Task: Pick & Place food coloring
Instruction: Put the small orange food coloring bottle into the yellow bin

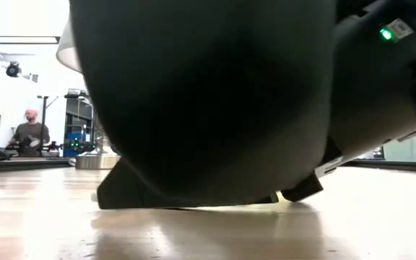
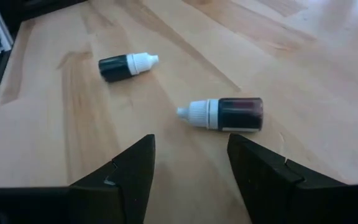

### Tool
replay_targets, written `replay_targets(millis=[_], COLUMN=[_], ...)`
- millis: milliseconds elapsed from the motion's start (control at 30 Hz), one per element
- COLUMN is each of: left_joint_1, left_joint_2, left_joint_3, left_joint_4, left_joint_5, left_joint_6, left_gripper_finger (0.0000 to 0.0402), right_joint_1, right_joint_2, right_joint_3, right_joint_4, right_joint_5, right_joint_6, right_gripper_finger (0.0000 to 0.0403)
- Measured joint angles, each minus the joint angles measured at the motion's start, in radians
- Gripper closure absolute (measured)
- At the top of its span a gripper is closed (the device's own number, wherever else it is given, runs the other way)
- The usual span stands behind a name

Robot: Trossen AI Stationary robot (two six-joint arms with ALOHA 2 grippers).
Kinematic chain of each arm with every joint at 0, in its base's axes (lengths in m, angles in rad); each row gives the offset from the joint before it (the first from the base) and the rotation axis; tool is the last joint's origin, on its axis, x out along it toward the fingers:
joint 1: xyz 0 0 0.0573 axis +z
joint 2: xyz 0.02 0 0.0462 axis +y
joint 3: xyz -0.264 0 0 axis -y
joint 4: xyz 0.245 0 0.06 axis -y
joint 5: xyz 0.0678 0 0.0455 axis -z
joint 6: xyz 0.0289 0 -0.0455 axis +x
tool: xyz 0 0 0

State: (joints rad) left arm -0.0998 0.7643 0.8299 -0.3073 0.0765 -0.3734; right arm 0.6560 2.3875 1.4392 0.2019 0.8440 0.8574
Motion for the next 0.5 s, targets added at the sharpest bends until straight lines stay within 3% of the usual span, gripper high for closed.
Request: replay_targets(millis=[300,500], left_joint_1=[0.0,0.0], left_joint_2=[0.0,0.0], left_joint_3=[0.0,0.0], left_joint_4=[-0.001,-0.001], left_joint_5=[0.0,0.0], left_joint_6=[0.005,0.005], left_gripper_finger=[0.0401,0.0401], right_joint_1=[-0.001,-0.01], right_joint_2=[-0.004,-0.005], right_joint_3=[-0.001,-0.004], right_joint_4=[-0.187,-0.188], right_joint_5=[0.002,-0.026], right_joint_6=[-0.006,-0.069], right_gripper_finger=[0.0207,0.0207])
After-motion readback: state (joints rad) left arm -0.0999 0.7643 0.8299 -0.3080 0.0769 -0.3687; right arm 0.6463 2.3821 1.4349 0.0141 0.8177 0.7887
